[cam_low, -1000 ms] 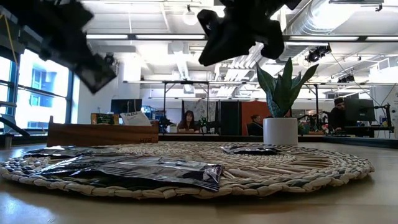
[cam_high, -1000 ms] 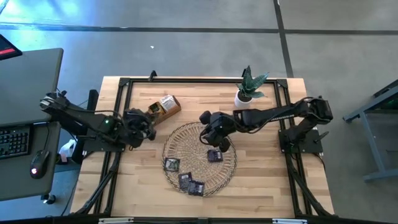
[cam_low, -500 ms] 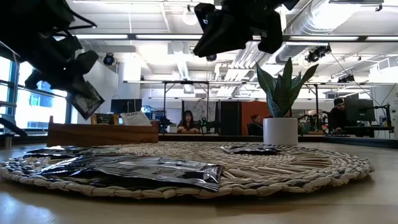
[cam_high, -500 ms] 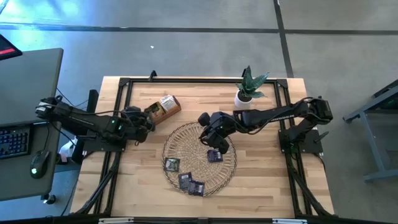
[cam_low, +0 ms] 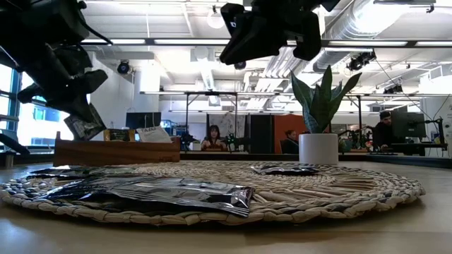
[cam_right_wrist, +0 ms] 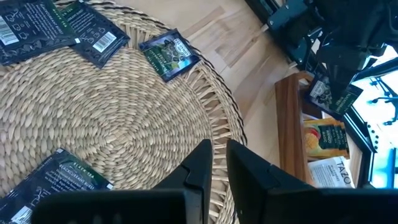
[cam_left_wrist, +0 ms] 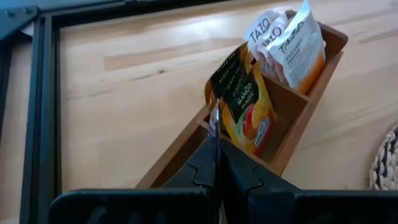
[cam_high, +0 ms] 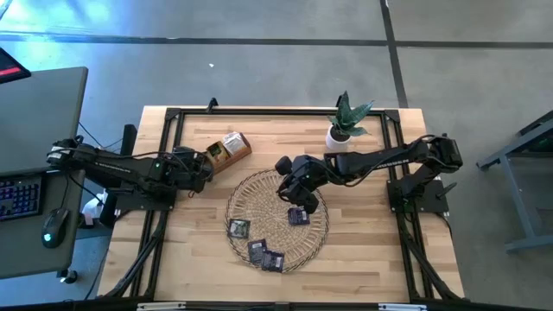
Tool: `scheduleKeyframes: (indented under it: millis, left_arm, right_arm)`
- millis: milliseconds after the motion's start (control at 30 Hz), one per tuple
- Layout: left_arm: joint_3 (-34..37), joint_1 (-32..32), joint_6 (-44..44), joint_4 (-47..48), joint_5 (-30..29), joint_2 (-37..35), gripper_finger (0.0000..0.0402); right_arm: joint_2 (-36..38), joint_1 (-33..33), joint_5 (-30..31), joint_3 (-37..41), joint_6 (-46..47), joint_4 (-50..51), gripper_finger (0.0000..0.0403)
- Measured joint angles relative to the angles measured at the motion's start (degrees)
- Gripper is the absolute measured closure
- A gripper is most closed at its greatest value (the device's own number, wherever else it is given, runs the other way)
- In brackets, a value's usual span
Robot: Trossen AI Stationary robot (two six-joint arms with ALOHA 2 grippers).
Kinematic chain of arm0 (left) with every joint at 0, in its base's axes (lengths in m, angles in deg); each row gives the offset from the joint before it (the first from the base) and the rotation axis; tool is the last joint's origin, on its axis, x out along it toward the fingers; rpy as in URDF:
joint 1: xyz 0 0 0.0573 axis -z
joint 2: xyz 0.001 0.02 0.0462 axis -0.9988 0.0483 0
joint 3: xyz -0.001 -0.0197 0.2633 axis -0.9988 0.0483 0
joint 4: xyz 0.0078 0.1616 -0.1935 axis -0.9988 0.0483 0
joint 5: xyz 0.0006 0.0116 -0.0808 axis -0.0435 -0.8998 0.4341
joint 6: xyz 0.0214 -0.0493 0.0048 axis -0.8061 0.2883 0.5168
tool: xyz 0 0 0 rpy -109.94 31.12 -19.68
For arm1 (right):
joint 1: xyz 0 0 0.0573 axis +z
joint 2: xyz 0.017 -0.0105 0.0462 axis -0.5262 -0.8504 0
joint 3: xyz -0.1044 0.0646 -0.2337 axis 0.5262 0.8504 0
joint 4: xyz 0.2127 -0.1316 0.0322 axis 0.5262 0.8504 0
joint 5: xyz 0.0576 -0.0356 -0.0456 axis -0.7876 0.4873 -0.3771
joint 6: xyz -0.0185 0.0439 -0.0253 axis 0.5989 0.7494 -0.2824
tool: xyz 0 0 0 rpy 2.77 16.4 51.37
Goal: Pick & Place Tea
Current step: Put the black tea bag into the left compartment of the wooden organizer
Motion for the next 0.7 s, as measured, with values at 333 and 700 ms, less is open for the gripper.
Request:
scheduleKeyframes:
  millis: [333, 700]
  left_arm:
    - [0.0, 0.0, -1.5, 0.3, -2.6, 0.0, 0.034]
    - [0.0, 0.0, -1.5, 0.2, -4.2, 0.0, 0.0244]
  right_arm:
    - [0.0, 0.0, -5.0, 0.0, -0.2, 0.0, 0.0356]
    - [0.0, 0.0, -5.5, 0.0, -0.2, 0.0, 0.0358]
